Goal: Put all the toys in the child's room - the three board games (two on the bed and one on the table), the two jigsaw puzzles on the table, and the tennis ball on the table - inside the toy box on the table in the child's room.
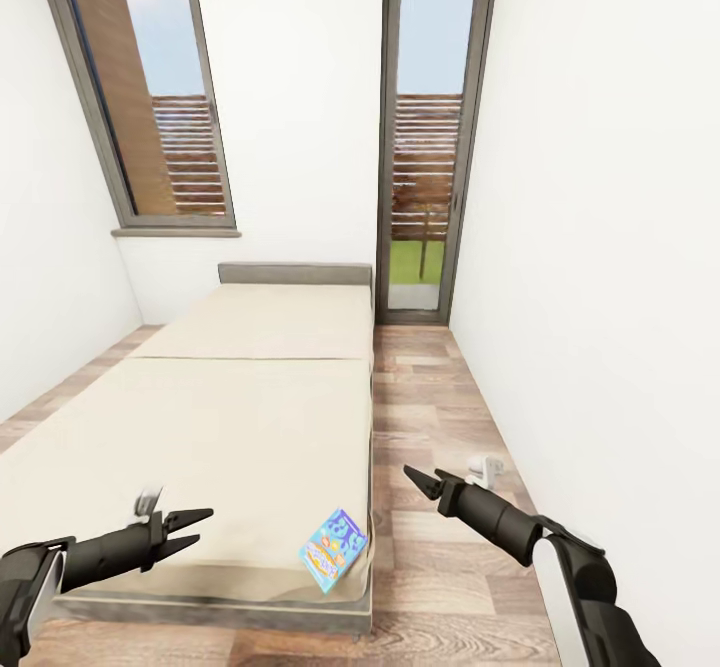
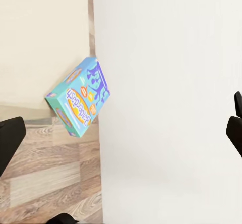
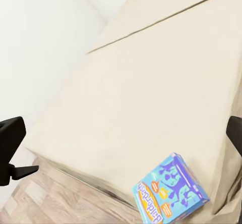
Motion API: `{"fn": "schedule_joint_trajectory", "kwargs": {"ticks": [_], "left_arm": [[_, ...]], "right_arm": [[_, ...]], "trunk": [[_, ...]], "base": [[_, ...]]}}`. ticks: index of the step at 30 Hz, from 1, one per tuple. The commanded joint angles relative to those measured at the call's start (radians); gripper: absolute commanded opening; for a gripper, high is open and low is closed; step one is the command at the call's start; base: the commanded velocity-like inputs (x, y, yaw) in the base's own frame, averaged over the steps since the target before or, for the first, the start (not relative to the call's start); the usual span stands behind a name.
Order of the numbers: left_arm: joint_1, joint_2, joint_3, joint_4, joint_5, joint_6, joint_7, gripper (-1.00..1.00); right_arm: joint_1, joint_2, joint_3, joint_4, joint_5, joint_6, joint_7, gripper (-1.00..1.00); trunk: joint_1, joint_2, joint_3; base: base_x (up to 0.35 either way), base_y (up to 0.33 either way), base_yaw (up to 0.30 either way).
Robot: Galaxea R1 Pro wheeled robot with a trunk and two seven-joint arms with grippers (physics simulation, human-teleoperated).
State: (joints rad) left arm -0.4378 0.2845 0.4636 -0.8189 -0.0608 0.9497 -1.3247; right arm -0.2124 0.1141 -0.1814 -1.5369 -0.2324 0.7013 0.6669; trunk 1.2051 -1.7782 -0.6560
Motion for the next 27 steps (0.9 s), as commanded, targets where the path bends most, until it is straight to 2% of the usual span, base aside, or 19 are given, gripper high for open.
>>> {"fn": "schedule_joint_trajectory", "kwargs": {"ticks": [1,8,22,23,27], "left_arm": [[-0.001,0.000,0.002,0.000,-0.006,0.011,-0.008,1.00],[-0.001,-0.002,0.003,0.000,-0.006,0.018,-0.008,1.00],[-0.001,-0.001,0.004,0.000,-0.005,0.050,-0.011,1.00],[-0.001,-0.002,0.004,0.000,-0.005,0.050,-0.013,1.00],[-0.001,-0.005,0.001,0.001,-0.007,0.052,-0.050,1.00]], "right_arm": [[-0.001,0.001,-0.003,0.000,-0.008,0.007,0.003,1.00],[-0.001,-0.007,-0.005,-0.002,-0.089,0.009,0.005,1.00],[-0.001,-0.013,-0.007,0.003,-0.140,0.031,0.008,1.00],[-0.001,-0.014,-0.007,0.003,-0.149,0.033,0.008,1.00],[-0.001,-0.017,-0.009,0.004,-0.246,0.063,0.016,1.00]], "trunk": [[0.004,-0.008,-0.004],[0.031,-0.057,-0.026],[0.084,-0.155,-0.070],[0.088,-0.162,-0.073],[0.104,-0.190,-0.086]], "base": [[0.000,0.000,0.000],[0.000,0.000,0.000],[0.000,0.000,0.000],[0.000,0.000,0.000],[0.000,0.000,0.000]]}}
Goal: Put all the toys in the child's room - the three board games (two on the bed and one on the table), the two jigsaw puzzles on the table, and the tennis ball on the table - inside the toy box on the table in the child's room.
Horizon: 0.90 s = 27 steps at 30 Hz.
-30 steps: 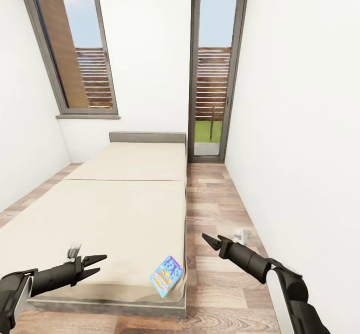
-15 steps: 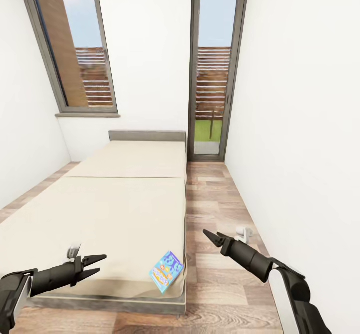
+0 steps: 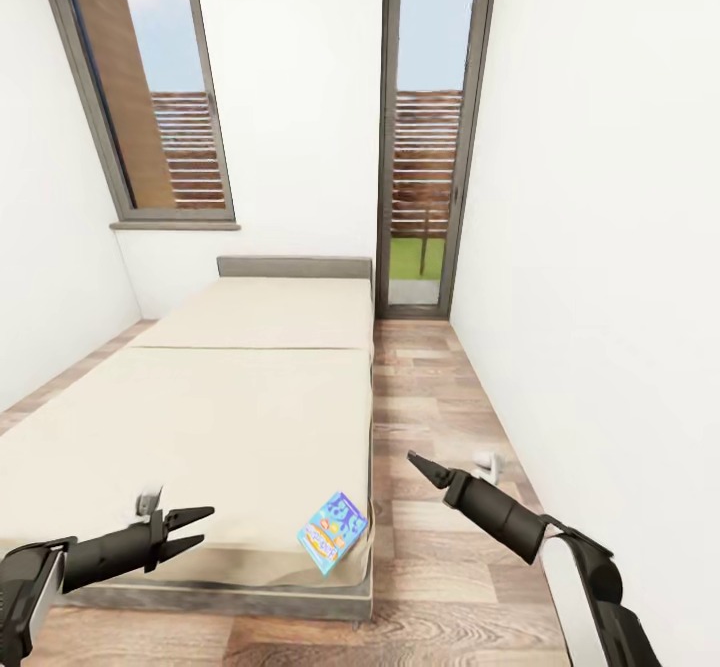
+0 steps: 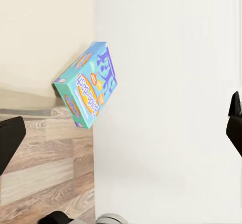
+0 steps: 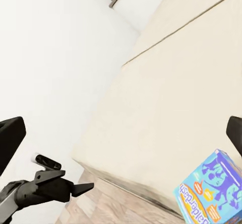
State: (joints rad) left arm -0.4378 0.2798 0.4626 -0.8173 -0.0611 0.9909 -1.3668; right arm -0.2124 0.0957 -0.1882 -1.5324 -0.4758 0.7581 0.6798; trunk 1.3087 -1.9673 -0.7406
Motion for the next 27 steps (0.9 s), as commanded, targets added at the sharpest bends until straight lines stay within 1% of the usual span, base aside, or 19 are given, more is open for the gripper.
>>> {"fn": "schedule_joint_trajectory", "kwargs": {"ticks": [1,3,6,9,21,25,27], "left_arm": [[-0.001,-0.001,0.002,0.000,-0.007,0.011,-0.024,1.00],[-0.001,-0.001,0.001,0.001,-0.009,0.011,-0.043,1.00],[-0.001,-0.001,0.000,0.004,-0.011,0.011,-0.055,1.00],[-0.001,-0.001,-0.001,0.007,-0.013,0.011,-0.059,1.00],[-0.001,-0.004,-0.001,0.013,-0.019,0.004,-0.048,1.00],[-0.001,-0.014,-0.006,0.028,-0.022,-0.001,-0.037,1.00],[-0.001,-0.023,-0.013,0.035,-0.024,-0.009,-0.009,1.00]], "right_arm": [[-0.001,0.000,-0.003,0.000,-0.035,0.017,0.006,1.00],[-0.001,-0.001,-0.003,0.001,-0.072,0.027,0.010,1.00],[-0.001,-0.002,-0.003,0.002,-0.097,0.033,0.012,1.00],[-0.001,-0.002,-0.003,0.003,-0.106,0.036,0.013,1.00],[-0.001,-0.002,-0.005,0.003,-0.112,0.037,0.012,1.00],[-0.001,-0.002,-0.005,0.003,-0.112,0.037,0.012,1.00],[-0.001,-0.002,-0.005,0.003,-0.112,0.037,0.012,1.00]], "trunk": [[0.004,-0.008,-0.004],[0.011,-0.022,-0.010],[0.023,-0.043,-0.020],[0.034,-0.064,-0.029],[0.080,-0.148,-0.067],[0.096,-0.176,-0.079],[0.103,-0.190,-0.086]], "base": [[0.000,0.000,0.000],[0.000,0.000,0.000],[0.000,0.000,0.000],[0.000,0.000,0.000],[0.000,0.000,0.000],[0.000,0.000,0.000],[0.000,0.000,0.000]]}}
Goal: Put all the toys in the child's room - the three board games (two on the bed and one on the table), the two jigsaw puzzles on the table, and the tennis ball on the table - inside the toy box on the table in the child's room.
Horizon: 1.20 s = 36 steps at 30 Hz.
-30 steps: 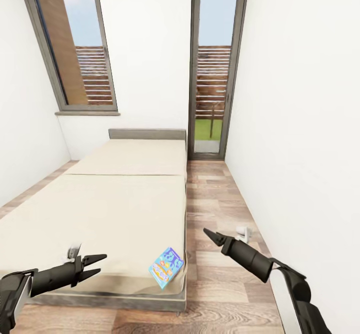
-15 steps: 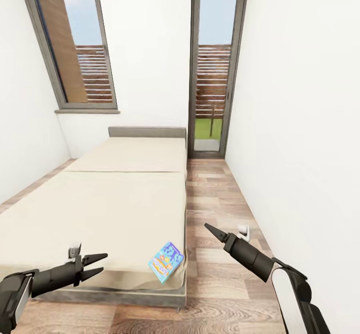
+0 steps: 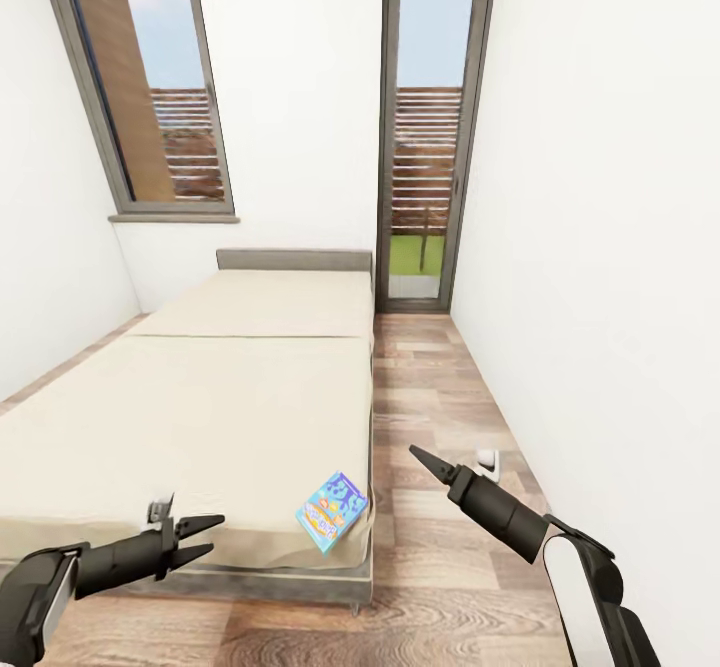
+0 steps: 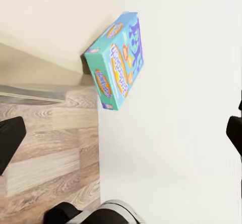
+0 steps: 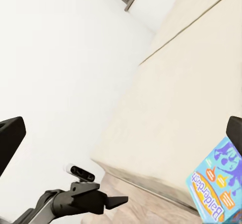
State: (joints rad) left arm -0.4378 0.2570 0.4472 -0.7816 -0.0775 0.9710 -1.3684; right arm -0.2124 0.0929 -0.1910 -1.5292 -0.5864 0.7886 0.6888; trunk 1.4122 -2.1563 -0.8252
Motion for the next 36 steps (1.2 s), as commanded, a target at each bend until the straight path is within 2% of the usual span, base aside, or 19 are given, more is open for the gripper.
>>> {"fn": "schedule_joint_trajectory", "kwargs": {"ticks": [1,6,10,29,33,36], "left_arm": [[-0.001,-0.006,-0.001,0.002,-0.007,0.001,0.022,1.00],[-0.001,-0.025,-0.006,0.006,0.000,-0.028,0.113,1.00],[-0.001,-0.033,-0.007,0.007,0.003,-0.036,0.133,1.00],[-0.001,-0.044,-0.007,0.002,0.004,-0.040,0.133,1.00],[-0.001,-0.053,-0.007,-0.001,0.005,-0.039,0.114,1.00],[-0.001,-0.056,-0.007,-0.002,0.004,-0.039,0.076,1.00]], "right_arm": [[-0.001,0.001,-0.002,0.000,-0.001,0.006,0.003,1.00],[-0.001,0.001,-0.009,0.001,-0.001,0.006,0.003,1.00],[-0.001,0.001,-0.014,0.001,-0.001,0.006,0.003,1.00],[-0.001,0.001,-0.016,0.001,0.008,0.005,0.003,1.00],[-0.001,0.002,-0.016,0.001,0.009,0.005,0.003,1.00],[-0.001,0.001,-0.016,0.001,0.008,0.006,0.003,1.00]], "trunk": [[0.004,-0.008,-0.004],[0.023,-0.043,-0.020],[0.038,-0.071,-0.032],[0.111,-0.204,-0.092],[0.111,-0.204,-0.092],[0.111,-0.204,-0.092]], "base": [[0.000,0.000,0.000],[0.000,0.000,0.000],[0.000,0.000,0.000],[0.000,0.000,0.000],[0.000,0.000,0.000],[0.000,0.000,0.000]]}}
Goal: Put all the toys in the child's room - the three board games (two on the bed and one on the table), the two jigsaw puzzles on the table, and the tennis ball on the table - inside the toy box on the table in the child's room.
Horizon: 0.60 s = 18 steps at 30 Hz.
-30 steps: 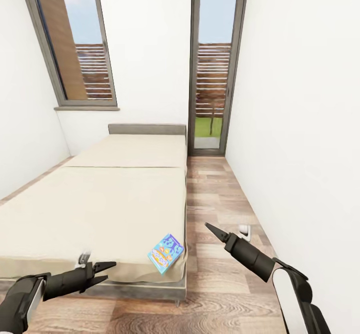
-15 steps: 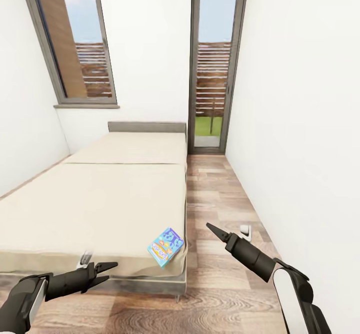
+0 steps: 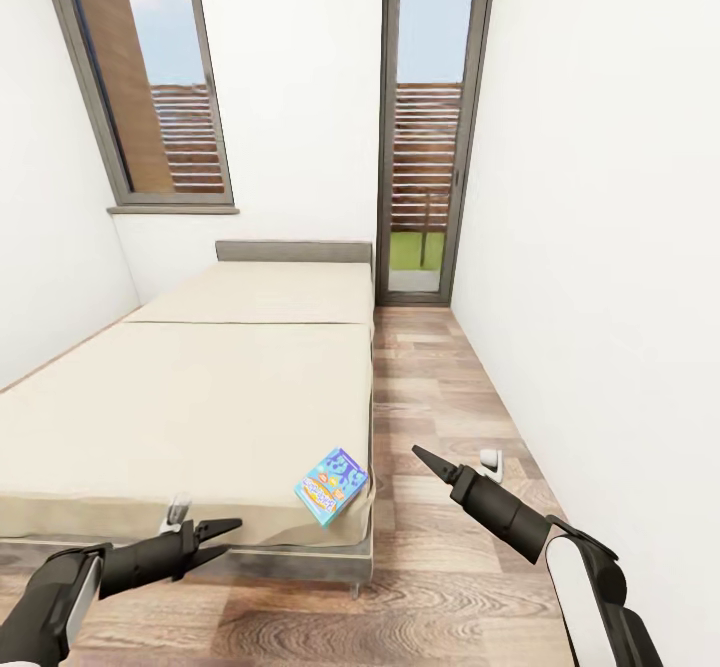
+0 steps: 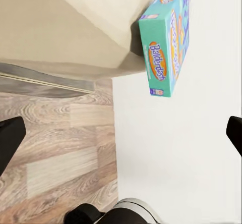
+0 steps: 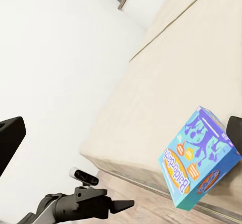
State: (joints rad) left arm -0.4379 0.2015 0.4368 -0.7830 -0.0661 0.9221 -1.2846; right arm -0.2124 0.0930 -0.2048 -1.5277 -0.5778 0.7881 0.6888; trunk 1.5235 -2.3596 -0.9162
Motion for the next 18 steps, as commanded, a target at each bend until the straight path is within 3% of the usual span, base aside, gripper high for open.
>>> {"fn": "schedule_joint_trajectory", "kwargs": {"ticks": [1,6,18], "left_arm": [[-0.001,-0.001,0.003,-0.001,-0.007,0.010,-0.031,1.00],[-0.001,-0.002,0.002,-0.003,-0.007,0.004,-0.099,1.00],[-0.001,-0.001,0.003,-0.001,-0.007,-0.025,-0.125,1.00]], "right_arm": [[-0.001,0.001,-0.003,0.000,-0.002,0.006,0.003,1.00],[-0.001,0.001,-0.004,-0.001,-0.003,0.006,0.003,1.00],[-0.001,0.002,-0.003,-0.001,0.003,0.005,0.002,1.00]], "trunk": [[0.000,0.000,-0.001],[0.000,0.000,-0.001],[0.000,0.000,-0.001]], "base": [[0.000,0.000,0.000],[0.000,0.000,0.000],[0.025,-0.025,0.000]]}}
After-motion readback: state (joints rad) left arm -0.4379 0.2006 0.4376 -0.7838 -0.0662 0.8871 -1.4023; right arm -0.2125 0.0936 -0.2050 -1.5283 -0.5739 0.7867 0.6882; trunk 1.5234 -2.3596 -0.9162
